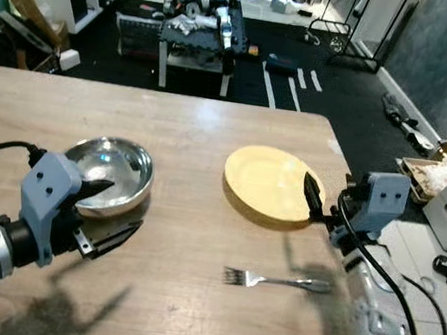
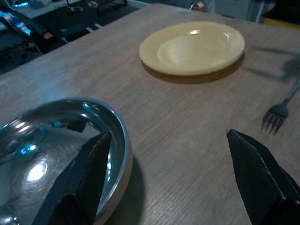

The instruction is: Setting the table

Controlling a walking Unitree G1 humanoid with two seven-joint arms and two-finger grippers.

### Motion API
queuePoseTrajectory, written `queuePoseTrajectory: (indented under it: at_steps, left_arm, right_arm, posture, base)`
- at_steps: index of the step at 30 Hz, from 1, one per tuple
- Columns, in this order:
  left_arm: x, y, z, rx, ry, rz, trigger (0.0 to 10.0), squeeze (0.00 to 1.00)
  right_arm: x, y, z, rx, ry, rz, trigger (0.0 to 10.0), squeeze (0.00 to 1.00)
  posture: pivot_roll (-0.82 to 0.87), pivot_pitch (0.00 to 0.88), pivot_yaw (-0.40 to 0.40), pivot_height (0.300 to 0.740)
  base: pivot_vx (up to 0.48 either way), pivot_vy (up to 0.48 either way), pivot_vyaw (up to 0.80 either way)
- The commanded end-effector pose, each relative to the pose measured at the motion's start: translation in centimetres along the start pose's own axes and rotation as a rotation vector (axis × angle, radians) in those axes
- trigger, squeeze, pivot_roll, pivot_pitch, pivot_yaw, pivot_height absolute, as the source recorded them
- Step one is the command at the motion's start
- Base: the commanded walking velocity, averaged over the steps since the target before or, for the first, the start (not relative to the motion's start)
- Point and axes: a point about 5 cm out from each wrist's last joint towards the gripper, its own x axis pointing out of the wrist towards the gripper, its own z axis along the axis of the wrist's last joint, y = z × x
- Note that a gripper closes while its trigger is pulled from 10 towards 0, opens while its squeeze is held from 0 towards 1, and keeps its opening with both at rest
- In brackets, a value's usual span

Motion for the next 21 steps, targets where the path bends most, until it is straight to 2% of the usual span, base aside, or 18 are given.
queuePoseTrajectory:
  at_steps: [1, 2, 3, 5, 7, 9, 10, 11, 12, 14, 16, 17, 18, 21]
  left_arm:
    - [-0.1, 0.0, -0.3, 0.011, 0.021, -0.022, 10.0, 0.0]
    - [-0.1, 0.0, -0.4, 0.022, 0.03, -0.031, 10.0, 0.0]
    - [-0.1, 0.0, -0.4, 0.022, 0.03, -0.031, 10.0, 0.0]
    - [-0.2, 0.2, -0.6, 0.035, 0.041, -0.04, 10.0, 0.0]
    - [-0.3, 0.3, -0.6, 0.041, 0.046, -0.042, 10.0, 0.0]
    - [-0.6, 0.8, -0.7, 0.057, 0.063, -0.041, 10.0, 0.0]
    - [-0.6, 0.8, -0.7, 0.057, 0.063, -0.041, 10.0, 0.0]
    - [-0.8, 1.0, -0.8, 0.063, 0.07, -0.042, 10.0, 0.0]
    - [-0.8, 1.0, -0.8, 0.063, 0.07, -0.042, 10.0, 0.0]
    - [-1.1, 1.3, -0.8, 0.074, 0.079, -0.047, 10.0, 0.0]
    - [-1.4, 1.4, -0.8, 0.078, 0.085, -0.051, 10.0, 0.0]
    - [-1.4, 1.4, -0.8, 0.078, 0.085, -0.051, 10.0, 0.0]
    - [-1.7, 1.5, -0.9, 0.082, 0.091, -0.053, 10.0, 0.0]
    - [-1.8, 1.5, -0.9, 0.086, 0.094, -0.053, 10.0, 0.0]
  right_arm:
    - [-0.5, 0.0, -1.1, -0.008, 0.076, 0.11, 10.0, 0.0]
    - [-0.8, -0.7, -1.6, -0.007, 0.122, 0.167, 10.0, 0.0]
    - [-0.8, -0.7, -1.6, -0.007, 0.122, 0.167, 10.0, 0.0]
    - [-1.3, -1.6, -2.4, 0.037, 0.208, 0.256, 10.0, 0.0]
    - [-1.4, -1.9, -2.7, 0.055, 0.246, 0.295, 10.0, 0.0]
    - [-1.4, -0.5, -3.6, 0.048, 0.35, 0.478, 10.0, 0.0]
    - [-1.4, -0.5, -3.6, 0.048, 0.35, 0.478, 10.0, 0.0]
    - [-1.5, 0.4, -3.9, 0.035, 0.392, 0.566, 10.0, 0.0]
    - [-1.5, 0.4, -3.9, 0.035, 0.392, 0.566, 10.0, 0.0]
    - [-1.2, 2.3, -4.2, -0.014, 0.452, 0.742, 10.0, 0.0]
    - [-0.5, 3.8, -3.3, -0.046, 0.444, 0.875, 10.0, 0.0]
    - [-0.5, 3.8, -3.3, -0.046, 0.444, 0.875, 10.0, 0.0]
    - [0.1, 4.7, -2.4, -0.075, 0.407, 0.943, 10.0, 0.0]
    - [0.4, 5.2, -1.8, -0.104, 0.363, 0.958, 10.0, 0.0]
  posture:
    - [0.22, 0.136, 0.077, 0.74]
    - [0.22, 0.136, 0.082, 0.74]
    - [0.22, 0.136, 0.082, 0.74]
    - [0.22, 0.137, 0.087, 0.74]
    - [0.23, 0.136, 0.091, 0.74]
    - [0.22, 0.134, 0.105, 0.74]
    - [0.22, 0.134, 0.105, 0.74]
    - [0.22, 0.131, 0.108, 0.74]
    - [0.22, 0.131, 0.108, 0.74]
    - [0.22, 0.126, 0.11, 0.74]
    - [0.22, 0.114, 0.114, 0.74]
    - [0.22, 0.114, 0.114, 0.74]
    - [0.23, 0.104, 0.117, 0.74]
    - [0.23, 0.096, 0.118, 0.74]
  base:
    - [0.0, 0.0, 0.0]
    - [0.0, 0.0, 0.0]
    - [0.0, 0.0, 0.0]
    - [0.0, 0.0, 0.0]
    - [0.0, 0.0, 0.0]
    - [0.0, 0.0, 0.0]
    - [0.0, 0.0, 0.0]
    - [0.0, 0.0, 0.0]
    - [0.0, 0.0, 0.0]
    - [0.0, 0.0, 0.0]
    - [0.0, 0.0, 0.0]
    - [0.0, 0.0, 0.0]
    - [0.0, 0.0, 0.0]
    - [0.0, 0.0, 0.0]
